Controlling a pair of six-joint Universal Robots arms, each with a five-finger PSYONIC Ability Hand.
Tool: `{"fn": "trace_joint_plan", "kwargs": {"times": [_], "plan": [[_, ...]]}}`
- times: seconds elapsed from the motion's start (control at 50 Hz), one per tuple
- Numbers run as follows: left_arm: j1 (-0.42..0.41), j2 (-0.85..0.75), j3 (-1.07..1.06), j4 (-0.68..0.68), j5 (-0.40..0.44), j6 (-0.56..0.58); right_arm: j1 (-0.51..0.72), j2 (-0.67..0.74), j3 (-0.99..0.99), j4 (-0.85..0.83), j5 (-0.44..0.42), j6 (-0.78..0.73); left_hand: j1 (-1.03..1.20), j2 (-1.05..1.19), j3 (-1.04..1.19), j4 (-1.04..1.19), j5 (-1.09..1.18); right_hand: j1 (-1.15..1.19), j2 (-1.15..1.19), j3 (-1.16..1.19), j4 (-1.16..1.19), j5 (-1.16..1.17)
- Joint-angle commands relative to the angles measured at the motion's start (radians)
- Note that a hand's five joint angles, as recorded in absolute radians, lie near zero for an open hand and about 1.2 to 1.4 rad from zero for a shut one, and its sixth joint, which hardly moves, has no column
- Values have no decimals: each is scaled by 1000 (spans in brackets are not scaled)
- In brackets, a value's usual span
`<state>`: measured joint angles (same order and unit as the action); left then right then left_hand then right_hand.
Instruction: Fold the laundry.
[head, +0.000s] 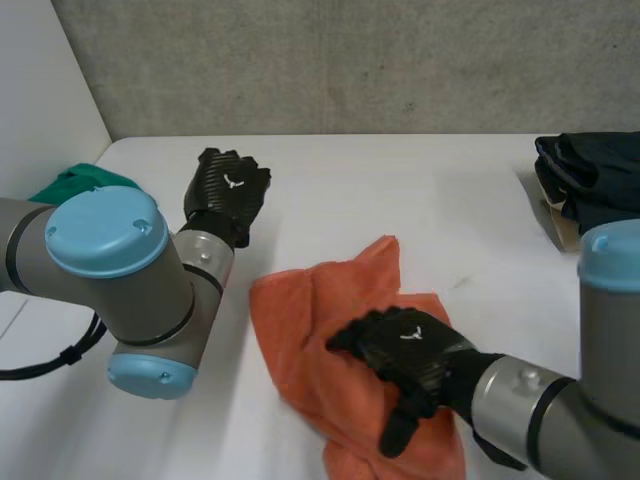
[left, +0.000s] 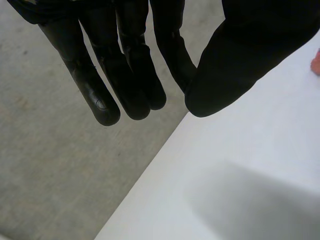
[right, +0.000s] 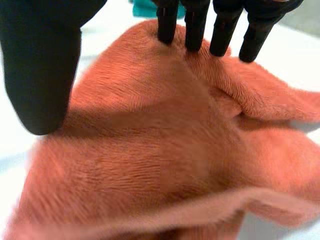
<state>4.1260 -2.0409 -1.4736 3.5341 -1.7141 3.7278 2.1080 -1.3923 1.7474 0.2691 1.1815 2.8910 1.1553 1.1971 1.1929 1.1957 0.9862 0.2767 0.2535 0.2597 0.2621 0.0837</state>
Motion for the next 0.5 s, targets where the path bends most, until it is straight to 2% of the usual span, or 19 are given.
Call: {"fn": "trace_joint_plan", "kwargs": {"times": [0.02, 0.08, 0.1, 0.14, 0.16, 0.18, 0.24, 0.32, 0.34, 0.42, 0.5], "plan": [[-15, 37, -82, -12, 50, -13, -58, 3, -88, -25, 101, -123, 241, 199, 203, 201, 236, -102, -79, -85, -88, -84], [-12, 77, -111, -14, 48, -9, -127, 0, -136, 34, 105, -226, 241, 199, 203, 201, 236, -102, -79, -85, -88, -84], [-9, 99, -128, -17, 45, -13, -135, -1, -152, 50, 109, -252, -70, -111, -107, -110, -75, -102, -79, -85, -88, -84], [-6, 117, -151, -23, 39, -20, -149, -1, -183, 79, 112, -301, -502, -544, -540, -543, -508, -102, -79, -85, -88, -84], [-4, 125, -163, -30, 33, -26, -155, -1, -213, 99, 109, -343, -658, -700, -696, -699, -664, -102, -79, -85, -88, -84], [3, 143, -187, -50, 12, -48, -157, -1, -229, 105, 104, -361, -724, -766, -762, -764, -729, -102, -79, -85, -88, -84], [26, 180, -218, -87, -21, -109, -172, 12, -296, 122, 101, -407, -765, -807, -803, -806, -771, -102, -79, -85, -88, -84], [57, 203, -247, -150, -21, -256, -175, 85, -374, 107, 83, -438, -915, -957, -953, -956, -921, -102, -79, -85, -88, -84], [65, 203, -252, -174, -6, -320, -175, 110, -393, 104, 78, -443, -918, -960, -956, -959, -924, -102, -79, -85, -88, -84], [80, 194, -240, -205, 53, -428, -171, 239, -506, 64, 29, -461, -924, -966, -962, -965, -930, -102, -79, -85, -88, -84], [135, 140, -220, -205, 163, -454, -171, 404, -615, 6, -25, -458, -921, -963, -959, -962, -927, -102, -79, -85, -88, -84]]}}
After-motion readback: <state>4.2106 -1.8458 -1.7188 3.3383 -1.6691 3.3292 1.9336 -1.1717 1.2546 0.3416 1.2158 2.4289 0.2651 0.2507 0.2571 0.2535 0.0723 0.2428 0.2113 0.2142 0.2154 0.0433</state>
